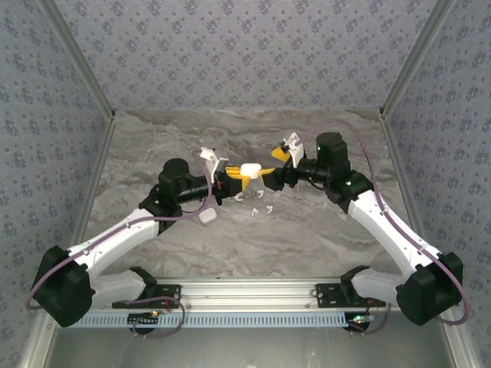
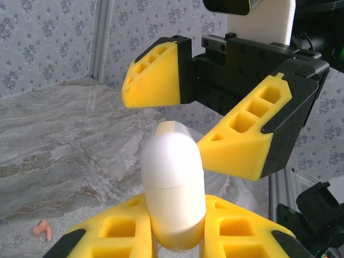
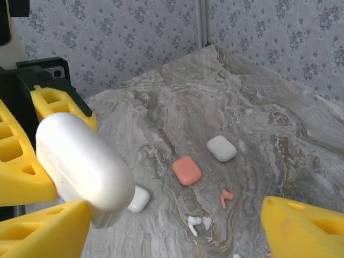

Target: Insert the wireless bluetooth earbuds into the charging case

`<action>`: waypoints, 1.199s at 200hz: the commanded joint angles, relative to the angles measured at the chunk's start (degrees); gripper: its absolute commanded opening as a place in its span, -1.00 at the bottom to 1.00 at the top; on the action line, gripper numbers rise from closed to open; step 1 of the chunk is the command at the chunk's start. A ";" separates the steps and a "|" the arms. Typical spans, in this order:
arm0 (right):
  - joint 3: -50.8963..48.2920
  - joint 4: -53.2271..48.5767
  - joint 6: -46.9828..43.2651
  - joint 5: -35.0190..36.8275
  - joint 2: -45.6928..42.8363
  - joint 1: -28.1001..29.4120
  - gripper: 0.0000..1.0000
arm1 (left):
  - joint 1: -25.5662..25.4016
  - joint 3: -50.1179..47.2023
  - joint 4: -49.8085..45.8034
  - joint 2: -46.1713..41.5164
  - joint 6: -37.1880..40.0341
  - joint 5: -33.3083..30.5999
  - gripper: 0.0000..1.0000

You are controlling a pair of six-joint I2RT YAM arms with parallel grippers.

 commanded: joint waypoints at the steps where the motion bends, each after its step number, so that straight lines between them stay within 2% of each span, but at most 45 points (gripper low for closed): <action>1: 2.76 0.77 1.15 -0.09 0.67 0.28 0.69 | -0.69 0.06 1.97 -0.89 2.44 1.52 -1.00; 112: 7.69 -2.65 -1.18 0.09 4.08 -1.32 0.69 | -0.78 -0.81 0.34 -1.33 5.62 2.17 -1.00; 147: 7.57 -3.84 -0.75 -0.04 2.62 -1.89 0.70 | -0.78 -1.10 -0.19 -1.86 6.21 0.76 -1.00; 173: 6.55 -7.18 1.37 3.92 -0.24 -3.06 0.72 | -0.74 -2.46 -0.43 -3.10 7.06 -2.20 -1.00; 206: 6.37 -18.75 5.69 10.30 0.39 -4.17 0.74 | -0.87 -6.53 0.81 -7.35 8.53 -6.62 -1.00; 240: 0.57 -19.75 12.10 12.74 3.05 -3.93 0.62 | -0.87 -9.19 -1.11 -12.44 10.28 -9.73 -1.00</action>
